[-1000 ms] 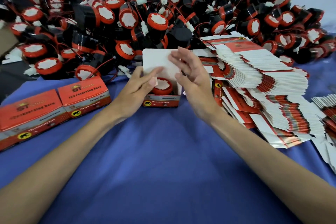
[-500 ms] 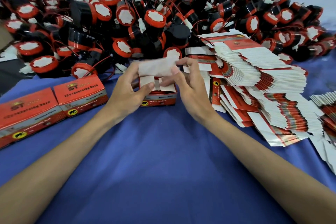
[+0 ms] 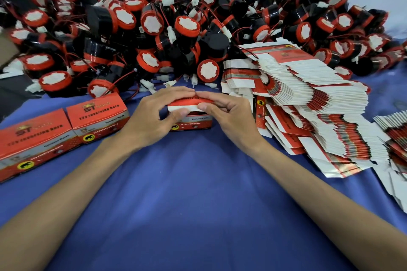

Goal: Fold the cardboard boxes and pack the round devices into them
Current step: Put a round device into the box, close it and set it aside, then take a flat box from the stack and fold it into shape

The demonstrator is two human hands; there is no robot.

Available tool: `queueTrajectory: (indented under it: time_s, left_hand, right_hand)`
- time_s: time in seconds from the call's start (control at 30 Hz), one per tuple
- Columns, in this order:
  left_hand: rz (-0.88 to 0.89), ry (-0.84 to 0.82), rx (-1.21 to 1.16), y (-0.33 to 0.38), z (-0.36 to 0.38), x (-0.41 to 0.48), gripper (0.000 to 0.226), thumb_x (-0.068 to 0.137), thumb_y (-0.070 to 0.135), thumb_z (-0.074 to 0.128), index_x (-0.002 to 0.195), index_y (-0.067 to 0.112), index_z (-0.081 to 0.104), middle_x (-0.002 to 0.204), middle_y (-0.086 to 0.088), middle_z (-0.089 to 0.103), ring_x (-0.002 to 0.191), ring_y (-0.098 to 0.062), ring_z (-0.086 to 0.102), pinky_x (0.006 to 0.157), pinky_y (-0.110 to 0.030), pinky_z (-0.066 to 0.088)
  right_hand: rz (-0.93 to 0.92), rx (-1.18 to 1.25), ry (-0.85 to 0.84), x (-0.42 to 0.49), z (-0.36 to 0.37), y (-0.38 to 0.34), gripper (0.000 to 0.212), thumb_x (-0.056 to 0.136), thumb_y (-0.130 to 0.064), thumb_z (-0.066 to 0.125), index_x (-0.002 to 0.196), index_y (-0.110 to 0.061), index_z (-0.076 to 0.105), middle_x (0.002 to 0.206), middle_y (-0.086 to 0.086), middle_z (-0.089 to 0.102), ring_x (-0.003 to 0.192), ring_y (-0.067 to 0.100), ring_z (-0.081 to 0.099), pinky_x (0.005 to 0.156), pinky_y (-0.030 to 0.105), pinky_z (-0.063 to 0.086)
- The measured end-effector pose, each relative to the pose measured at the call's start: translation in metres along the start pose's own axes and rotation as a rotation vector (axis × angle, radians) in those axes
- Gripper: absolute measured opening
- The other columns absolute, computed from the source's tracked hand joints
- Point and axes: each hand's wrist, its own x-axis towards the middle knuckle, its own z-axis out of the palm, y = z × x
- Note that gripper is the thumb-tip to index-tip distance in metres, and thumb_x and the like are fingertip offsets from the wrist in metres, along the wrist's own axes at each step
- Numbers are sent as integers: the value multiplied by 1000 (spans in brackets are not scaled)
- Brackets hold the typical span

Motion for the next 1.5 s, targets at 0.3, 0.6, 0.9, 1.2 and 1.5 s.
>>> queueTrajectory:
  time_s: [0.3, 0.6, 0.9, 1.2, 1.5]
  left_hand:
    - [22, 18, 38, -8, -6, 0, 37, 92, 20, 56, 128, 10, 58, 128, 7, 57, 126, -6, 48, 110, -25, 36]
    - [216, -7, 251, -13, -8, -2, 38, 93, 19, 59, 123, -3, 59, 130, -3, 55, 127, -18, 50, 112, -29, 36]
    - [122, -146, 351, -18, -1, 0, 62, 94, 49, 40, 148, 18, 32, 150, 14, 29, 138, -1, 23, 114, -11, 10]
    - [192, -21, 398, -11, 0, 0, 52, 90, 35, 58, 131, 3, 57, 136, -2, 54, 128, -21, 50, 111, -33, 36]
    - [173, -19, 463, -6, 3, -3, 45, 90, 26, 61, 130, 6, 58, 134, -1, 56, 127, -25, 52, 103, -42, 45]
  right_hand:
    - [-186, -425, 52, 0, 2, 2, 32, 89, -10, 67, 121, -13, 66, 91, 10, 42, 82, 6, 41, 77, 11, 40]
    - [-376, -472, -57, 3, -3, 5, 31, 89, -3, 65, 119, 1, 64, 80, 13, 53, 75, 16, 47, 70, 14, 37]
    - [-529, -569, -96, 4, 1, 12, 34, 90, -1, 60, 123, 7, 59, 78, 5, 37, 72, 19, 39, 66, 34, 44]
    - [-713, -865, -139, 3, -3, 16, 39, 82, 17, 60, 120, 8, 62, 74, 15, 50, 69, 20, 33, 47, 40, 45]
    - [-603, -741, -61, 2, -4, 10, 22, 91, -7, 63, 110, 0, 71, 68, 4, 48, 62, 16, 42, 53, 32, 41]
